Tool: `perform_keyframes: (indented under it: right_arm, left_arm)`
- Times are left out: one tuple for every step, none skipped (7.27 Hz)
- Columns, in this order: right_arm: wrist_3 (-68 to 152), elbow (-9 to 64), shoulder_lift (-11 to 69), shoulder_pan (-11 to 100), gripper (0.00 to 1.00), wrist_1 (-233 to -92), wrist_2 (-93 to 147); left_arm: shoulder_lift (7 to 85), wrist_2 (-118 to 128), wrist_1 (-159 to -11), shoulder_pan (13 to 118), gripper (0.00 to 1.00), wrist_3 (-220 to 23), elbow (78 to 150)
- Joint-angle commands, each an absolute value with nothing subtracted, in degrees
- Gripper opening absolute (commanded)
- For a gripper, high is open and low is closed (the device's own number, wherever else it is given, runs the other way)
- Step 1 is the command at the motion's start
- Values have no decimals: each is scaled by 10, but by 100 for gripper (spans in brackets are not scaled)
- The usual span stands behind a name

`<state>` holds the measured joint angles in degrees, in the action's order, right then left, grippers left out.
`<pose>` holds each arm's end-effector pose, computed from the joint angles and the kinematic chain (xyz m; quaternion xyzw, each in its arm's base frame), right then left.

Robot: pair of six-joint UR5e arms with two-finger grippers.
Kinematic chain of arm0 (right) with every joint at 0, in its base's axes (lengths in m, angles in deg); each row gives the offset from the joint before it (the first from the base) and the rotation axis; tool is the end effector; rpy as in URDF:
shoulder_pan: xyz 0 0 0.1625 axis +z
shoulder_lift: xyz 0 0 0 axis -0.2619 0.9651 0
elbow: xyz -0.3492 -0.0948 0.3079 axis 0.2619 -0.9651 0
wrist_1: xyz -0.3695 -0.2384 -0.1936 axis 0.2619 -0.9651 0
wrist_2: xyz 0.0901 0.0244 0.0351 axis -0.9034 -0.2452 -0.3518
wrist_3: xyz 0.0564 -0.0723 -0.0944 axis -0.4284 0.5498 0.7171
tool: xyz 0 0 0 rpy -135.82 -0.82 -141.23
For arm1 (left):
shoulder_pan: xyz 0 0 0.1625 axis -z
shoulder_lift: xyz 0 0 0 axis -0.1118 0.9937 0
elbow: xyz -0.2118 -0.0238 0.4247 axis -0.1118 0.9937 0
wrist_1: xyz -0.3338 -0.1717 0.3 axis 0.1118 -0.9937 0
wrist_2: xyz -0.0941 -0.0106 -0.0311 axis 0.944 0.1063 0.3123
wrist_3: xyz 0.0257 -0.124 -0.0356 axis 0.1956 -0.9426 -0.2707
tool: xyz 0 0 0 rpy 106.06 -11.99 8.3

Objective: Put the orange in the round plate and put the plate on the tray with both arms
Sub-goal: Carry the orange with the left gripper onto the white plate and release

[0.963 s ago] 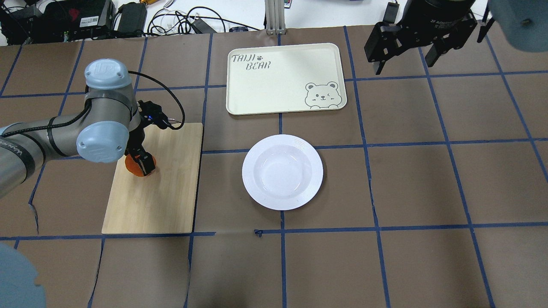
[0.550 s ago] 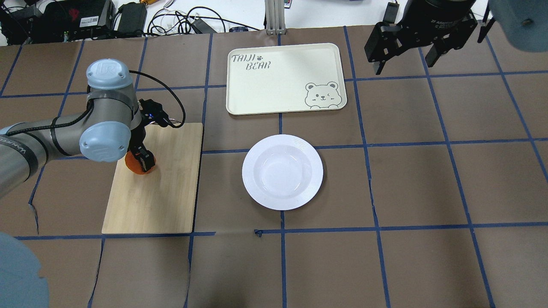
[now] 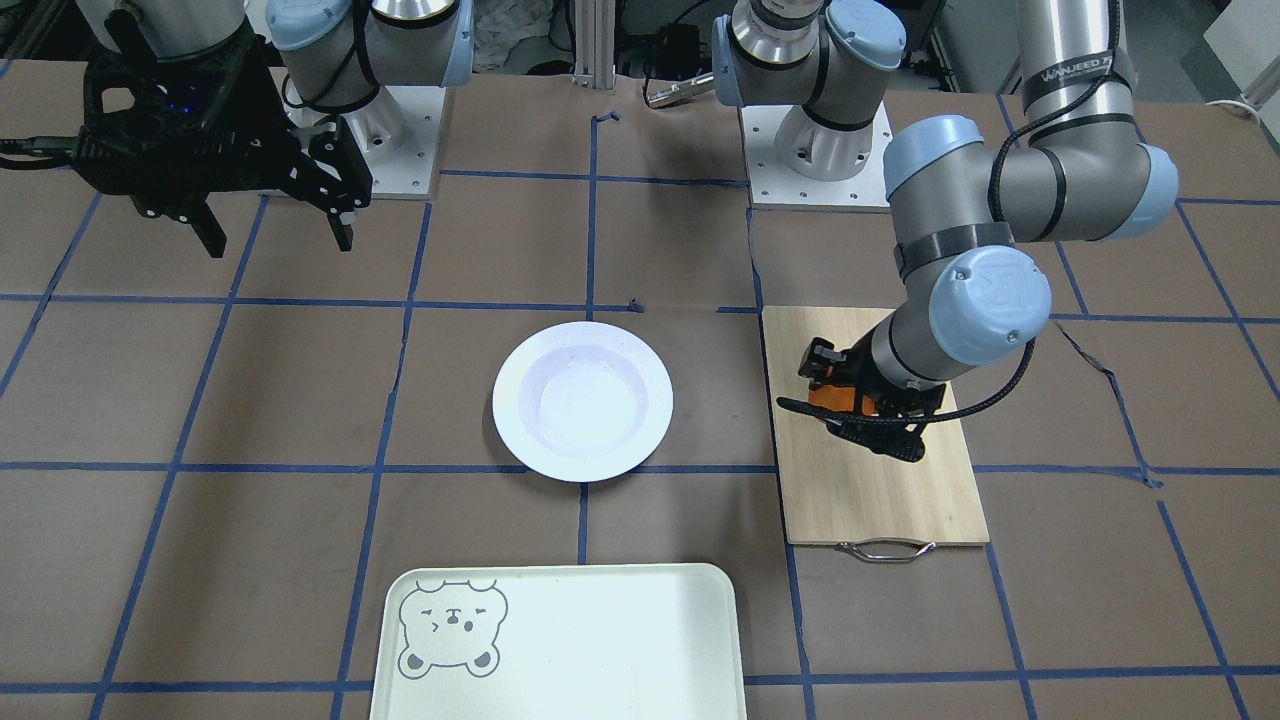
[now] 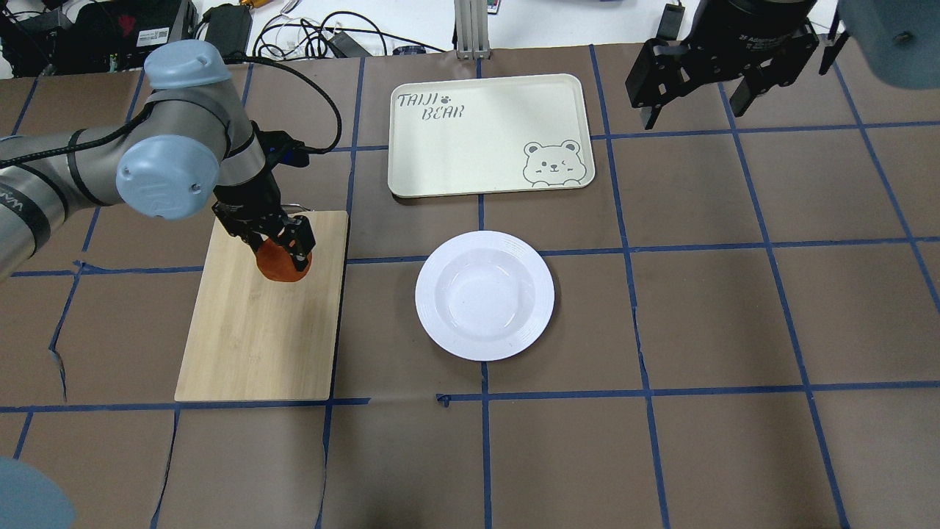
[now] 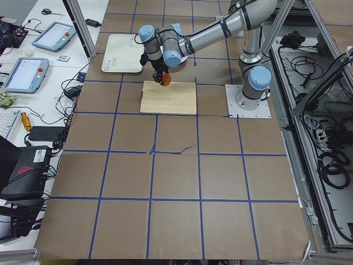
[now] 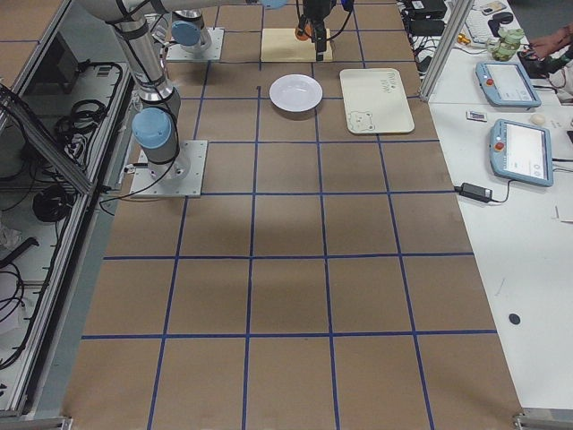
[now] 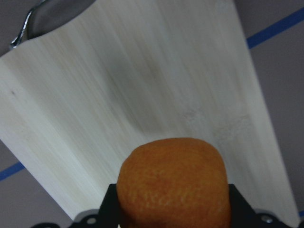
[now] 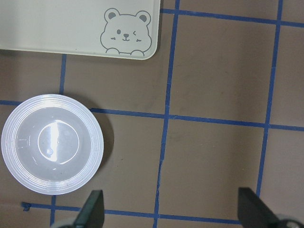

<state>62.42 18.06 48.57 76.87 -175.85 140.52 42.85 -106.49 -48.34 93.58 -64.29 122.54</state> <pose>0.1530 -0.5752 0.5625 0.0517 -0.9974 0.0502 0.0053 -0.1031 -0.6145 0.2636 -0.1413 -0.9807 -0.1325 0.0264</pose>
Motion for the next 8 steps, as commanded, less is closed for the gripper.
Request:
perform_keyframes:
  right_arm:
    - [623,182,486,771,100,-1759,1404]
    - [623,182,485,771,100,-1759,1405]
    - [623,182,485,770,100,-1759,1405]
    - [623,182,485,771,100,-1760,1405]
    - [623,182,485,771,100,-1763,1404]
    - [623,182,485,770,100,-1762,1404]
    - [624,182,485,768,100,-1761,1410]
    - [624,182,485,771,100,-1761,1411]
  left_arm:
    - [433,-1019,-490,1028,0,-870,1209]
    - [445,-1014,-462,1074,0,-951,1201]
    - [457,-984,-417,1112,0,-1060,1205]
    - [474,-965,-385,1136,0,-1110,1206]
    - [491,-940,-373,1150,0,-1129,1207]
    - [505,-925,-355,1159,0,-1142,1207]
    - [521,-927,-355,1162,47,-1133,1209]
    - [527,-928,-353,1163,84,-1138,1207]
